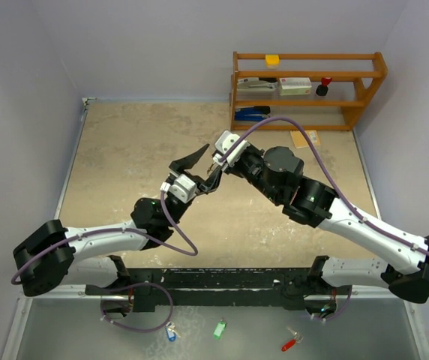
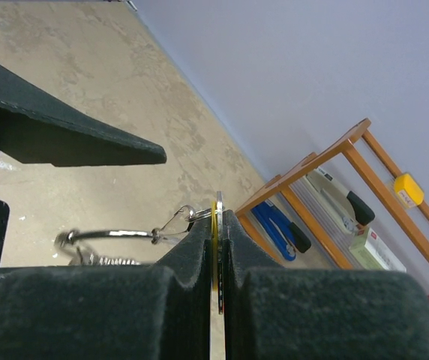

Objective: Remove the keys from the keyring

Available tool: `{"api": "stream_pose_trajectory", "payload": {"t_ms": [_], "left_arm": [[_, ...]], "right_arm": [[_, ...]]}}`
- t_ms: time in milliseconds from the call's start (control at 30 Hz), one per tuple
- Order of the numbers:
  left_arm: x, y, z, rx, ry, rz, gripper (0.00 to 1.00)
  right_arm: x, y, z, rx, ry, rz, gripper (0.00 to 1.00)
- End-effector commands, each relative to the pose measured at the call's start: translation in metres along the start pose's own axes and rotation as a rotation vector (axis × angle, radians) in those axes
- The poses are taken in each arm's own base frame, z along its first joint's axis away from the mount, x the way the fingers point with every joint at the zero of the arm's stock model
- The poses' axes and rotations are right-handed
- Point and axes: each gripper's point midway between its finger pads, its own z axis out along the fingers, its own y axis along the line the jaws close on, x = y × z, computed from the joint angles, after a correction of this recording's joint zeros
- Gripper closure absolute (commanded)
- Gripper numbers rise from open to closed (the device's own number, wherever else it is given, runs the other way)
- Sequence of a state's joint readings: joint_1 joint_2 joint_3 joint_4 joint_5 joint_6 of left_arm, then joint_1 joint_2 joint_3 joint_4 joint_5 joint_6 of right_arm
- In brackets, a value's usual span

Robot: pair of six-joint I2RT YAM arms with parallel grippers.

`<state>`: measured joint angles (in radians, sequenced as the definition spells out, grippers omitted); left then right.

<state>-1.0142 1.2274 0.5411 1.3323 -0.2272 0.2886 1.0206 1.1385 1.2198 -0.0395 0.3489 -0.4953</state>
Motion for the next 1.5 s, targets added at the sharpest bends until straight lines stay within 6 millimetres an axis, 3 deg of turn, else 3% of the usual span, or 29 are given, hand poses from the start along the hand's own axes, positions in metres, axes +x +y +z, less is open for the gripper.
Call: {"api": "stream_pose_trajectory", "payload": {"t_ms": [0, 367, 533, 833, 1200, 1467], "left_arm": [[-0.015, -0.002, 0.004, 0.010, -0.073, -0.043, 0.46], [-0.007, 0.000, 0.010, -0.012, -0.056, -0.010, 0.54], [-0.007, -0.001, 0.015, -0.013, -0.059, -0.004, 0.62], [-0.013, -0.001, 0.018, -0.013, -0.083, -0.009, 0.63], [-0.008, -0.004, 0.021, -0.006, -0.069, -0.011, 0.74], [-0.006, -0.002, 0.018, -0.014, -0.064, -0.016, 0.74]], "right_arm": [[-0.025, -0.010, -0.003, 0.034, -0.085, 0.043, 1.00], [-0.025, -0.007, -0.003, 0.027, -0.087, 0.042, 1.00], [-0.023, -0.006, -0.002, 0.025, -0.086, 0.042, 1.00], [-0.022, -0.004, -0.002, 0.021, -0.084, 0.041, 1.00], [-0.023, -0.002, -0.001, 0.012, -0.090, 0.044, 1.00], [-0.023, -0.002, -0.001, 0.012, -0.092, 0.045, 1.00]]}}
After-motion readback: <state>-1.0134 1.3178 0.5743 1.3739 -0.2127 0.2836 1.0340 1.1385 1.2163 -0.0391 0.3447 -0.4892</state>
